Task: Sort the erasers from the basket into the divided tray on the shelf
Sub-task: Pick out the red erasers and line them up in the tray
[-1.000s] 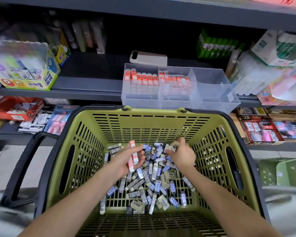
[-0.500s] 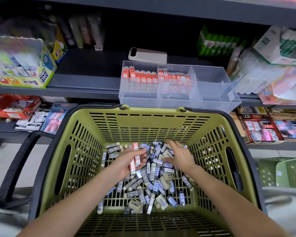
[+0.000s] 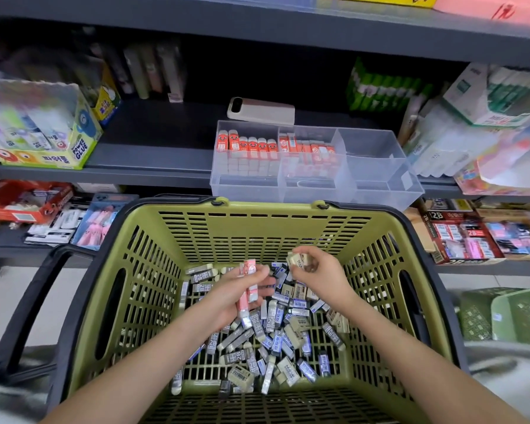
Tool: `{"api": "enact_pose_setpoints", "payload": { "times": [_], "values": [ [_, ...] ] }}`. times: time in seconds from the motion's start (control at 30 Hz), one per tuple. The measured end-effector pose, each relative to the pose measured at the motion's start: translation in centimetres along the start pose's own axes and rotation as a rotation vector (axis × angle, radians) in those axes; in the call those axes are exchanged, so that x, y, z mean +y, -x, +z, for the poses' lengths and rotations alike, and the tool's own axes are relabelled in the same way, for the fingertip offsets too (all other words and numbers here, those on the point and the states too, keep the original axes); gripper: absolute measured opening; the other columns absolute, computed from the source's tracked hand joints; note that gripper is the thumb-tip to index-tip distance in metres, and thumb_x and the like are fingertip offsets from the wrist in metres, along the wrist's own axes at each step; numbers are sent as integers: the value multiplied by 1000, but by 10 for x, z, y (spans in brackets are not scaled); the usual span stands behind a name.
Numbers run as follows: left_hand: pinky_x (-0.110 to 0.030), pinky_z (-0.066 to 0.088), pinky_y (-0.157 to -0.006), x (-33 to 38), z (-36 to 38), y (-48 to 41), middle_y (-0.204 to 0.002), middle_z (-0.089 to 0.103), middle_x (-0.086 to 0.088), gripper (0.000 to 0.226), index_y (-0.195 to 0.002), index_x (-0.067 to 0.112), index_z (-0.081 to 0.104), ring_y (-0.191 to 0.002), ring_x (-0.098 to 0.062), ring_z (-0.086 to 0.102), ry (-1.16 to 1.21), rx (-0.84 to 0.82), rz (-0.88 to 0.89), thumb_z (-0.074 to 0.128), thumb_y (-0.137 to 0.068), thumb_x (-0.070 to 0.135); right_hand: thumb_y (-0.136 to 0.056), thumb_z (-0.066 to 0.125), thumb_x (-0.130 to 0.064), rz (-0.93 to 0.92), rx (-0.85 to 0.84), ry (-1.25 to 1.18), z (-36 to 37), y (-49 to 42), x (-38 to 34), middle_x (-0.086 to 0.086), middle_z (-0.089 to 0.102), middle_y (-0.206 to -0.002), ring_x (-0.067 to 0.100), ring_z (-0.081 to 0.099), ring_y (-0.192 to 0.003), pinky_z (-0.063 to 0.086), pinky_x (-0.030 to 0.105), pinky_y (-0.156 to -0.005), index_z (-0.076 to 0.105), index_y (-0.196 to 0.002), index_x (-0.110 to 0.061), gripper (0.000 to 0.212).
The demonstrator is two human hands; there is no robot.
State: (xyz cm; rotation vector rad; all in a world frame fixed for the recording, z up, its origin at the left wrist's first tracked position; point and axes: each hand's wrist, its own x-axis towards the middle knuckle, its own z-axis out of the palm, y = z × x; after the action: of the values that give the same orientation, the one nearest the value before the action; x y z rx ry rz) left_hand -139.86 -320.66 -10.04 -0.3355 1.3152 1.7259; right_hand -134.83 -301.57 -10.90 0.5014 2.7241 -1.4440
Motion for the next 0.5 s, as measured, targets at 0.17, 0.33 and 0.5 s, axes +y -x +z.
{"api": "enact_pose_setpoints", "payload": {
  "times": [0.17,0.33,0.5],
  "values": [
    [-24,50,-48,24,27,17,-95,74,-13,50,-107,8,64,-80,-23,72,21,-55,97,82,-64,25,-76,74,-19,-201,83,6,-14,12,-47,-22,49,-77,-4,48,-59,35,12,-55,64,-110,-26,36],
    [-20,47,-46,46,56,29,-70,68,-2,34,-95,8,65,-56,-10,61,-36,-65,251,79,-66,17,-75,75,-18,-297,80,-1,-33,20,-77,-19,57,-93,1,53,-67,50,23,-64,64,-111,-26,39],
    [-19,48,-50,70,80,38,-77,73,-7,29,-96,8,66,-59,-15,65,-93,-132,394,74,-71,20,-86,65,-14,-270,-29,-355,-73,15,-91,-7,69,-98,13,63,-76,55,26,-69,66,-100,-43,32]
  ]
}}
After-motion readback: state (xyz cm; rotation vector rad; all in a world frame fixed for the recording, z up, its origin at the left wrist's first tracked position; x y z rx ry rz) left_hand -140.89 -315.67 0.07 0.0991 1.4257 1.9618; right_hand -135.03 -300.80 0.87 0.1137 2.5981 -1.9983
